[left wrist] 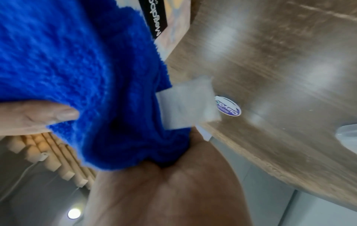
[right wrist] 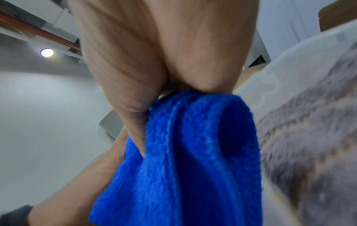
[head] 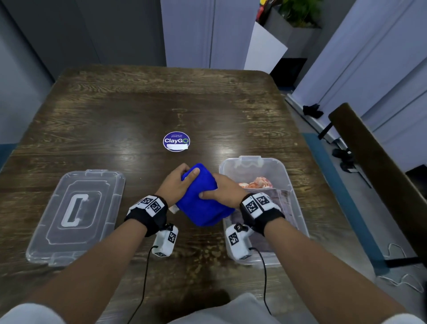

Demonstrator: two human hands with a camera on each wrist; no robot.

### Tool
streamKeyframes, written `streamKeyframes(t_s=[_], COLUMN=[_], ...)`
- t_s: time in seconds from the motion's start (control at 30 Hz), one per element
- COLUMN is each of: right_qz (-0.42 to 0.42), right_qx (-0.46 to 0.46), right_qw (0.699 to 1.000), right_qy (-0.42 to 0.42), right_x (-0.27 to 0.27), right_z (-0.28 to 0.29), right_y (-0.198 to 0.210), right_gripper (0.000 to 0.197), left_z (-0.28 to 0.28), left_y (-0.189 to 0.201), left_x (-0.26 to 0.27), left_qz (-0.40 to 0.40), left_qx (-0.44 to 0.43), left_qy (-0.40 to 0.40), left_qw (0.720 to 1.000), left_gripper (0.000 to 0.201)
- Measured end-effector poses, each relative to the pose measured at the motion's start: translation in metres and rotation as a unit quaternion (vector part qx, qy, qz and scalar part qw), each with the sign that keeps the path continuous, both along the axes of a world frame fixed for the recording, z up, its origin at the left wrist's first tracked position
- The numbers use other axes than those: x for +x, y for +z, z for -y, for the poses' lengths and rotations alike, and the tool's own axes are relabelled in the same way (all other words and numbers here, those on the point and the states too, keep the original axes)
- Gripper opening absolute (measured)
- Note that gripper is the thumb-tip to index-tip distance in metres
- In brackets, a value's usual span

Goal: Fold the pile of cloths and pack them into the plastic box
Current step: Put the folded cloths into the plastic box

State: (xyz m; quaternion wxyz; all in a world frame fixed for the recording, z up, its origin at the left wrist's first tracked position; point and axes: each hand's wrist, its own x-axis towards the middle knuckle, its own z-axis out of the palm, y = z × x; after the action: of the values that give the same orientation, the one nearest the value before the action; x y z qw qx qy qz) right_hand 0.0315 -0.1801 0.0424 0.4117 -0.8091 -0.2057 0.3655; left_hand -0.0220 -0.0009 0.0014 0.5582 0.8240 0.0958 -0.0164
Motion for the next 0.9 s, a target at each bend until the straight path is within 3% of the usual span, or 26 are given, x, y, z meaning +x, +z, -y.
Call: streamKeyframes(t_s=[0.1, 0.2, 0.27, 0.4, 0.5, 0.57, 0.63, 0.7, 0.77, 0.83, 0.9], right_qz=[0.037, 0.050, 0.034, -0.080, -0.061, 0.006, 0.077, 0.125, 0.156, 0.183, 0.200], right_qx=[0.000, 0.029, 0.052, 0.154, 0.168, 0.131, 0.068, 0.024, -0.006, -0.051, -0.075], right_qw=[0.999, 0.990, 0.984, 0.959, 0.946, 0.966, 0.984, 0.989, 0.986, 0.981, 0.976], right_qy=[-0.034, -0.129, -0.170, -0.222, -0.270, -0.223, -0.143, -0.080, -0.052, -0.042, -0.038], right_x=[0.018, 0.034, 0.040, 0.047, 0.062, 0.077, 0.093, 0.105, 0.115, 0.126, 0.135], right_z=[0.024, 0.047, 0.058, 0.083, 0.107, 0.124, 0.141, 0.153, 0.161, 0.168, 0.172], right_y=[0.012, 0.017, 0.022, 0.025, 0.023, 0.024, 0.025, 0.031, 0.038, 0.039, 0.034], right_gripper=[0.045, 0.055, 0.053, 0.035, 0.036, 0.055, 0.097, 0.112, 0.094, 0.058, 0.034], left_z=[0.019, 0.037, 0.050, 0.076, 0.089, 0.097, 0.104, 0.108, 0.110, 0.108, 0.107], left_y=[0.003, 0.004, 0.010, 0.042, 0.069, 0.086, 0.098, 0.106, 0.109, 0.103, 0.088], left_x=[0.014, 0.029, 0.039, 0.060, 0.076, 0.086, 0.095, 0.102, 0.109, 0.114, 0.119], left_qz=[0.031, 0.048, 0.048, 0.074, 0.074, 0.078, 0.079, 0.082, 0.077, 0.072, 0.068], left_qx=[-0.017, -0.002, 0.011, -0.066, -0.085, -0.072, -0.055, -0.047, -0.053, -0.046, -0.019], left_qy=[0.015, 0.040, 0.039, 0.048, 0.003, -0.052, -0.108, -0.144, -0.152, -0.144, -0.115], left_qw=[0.999, 0.998, 0.998, 0.994, 0.994, 0.993, 0.989, 0.985, 0.984, 0.986, 0.991], left_gripper=[0.049, 0.056, 0.042, 0.023, 0.018, 0.017, 0.017, 0.017, 0.019, 0.018, 0.017])
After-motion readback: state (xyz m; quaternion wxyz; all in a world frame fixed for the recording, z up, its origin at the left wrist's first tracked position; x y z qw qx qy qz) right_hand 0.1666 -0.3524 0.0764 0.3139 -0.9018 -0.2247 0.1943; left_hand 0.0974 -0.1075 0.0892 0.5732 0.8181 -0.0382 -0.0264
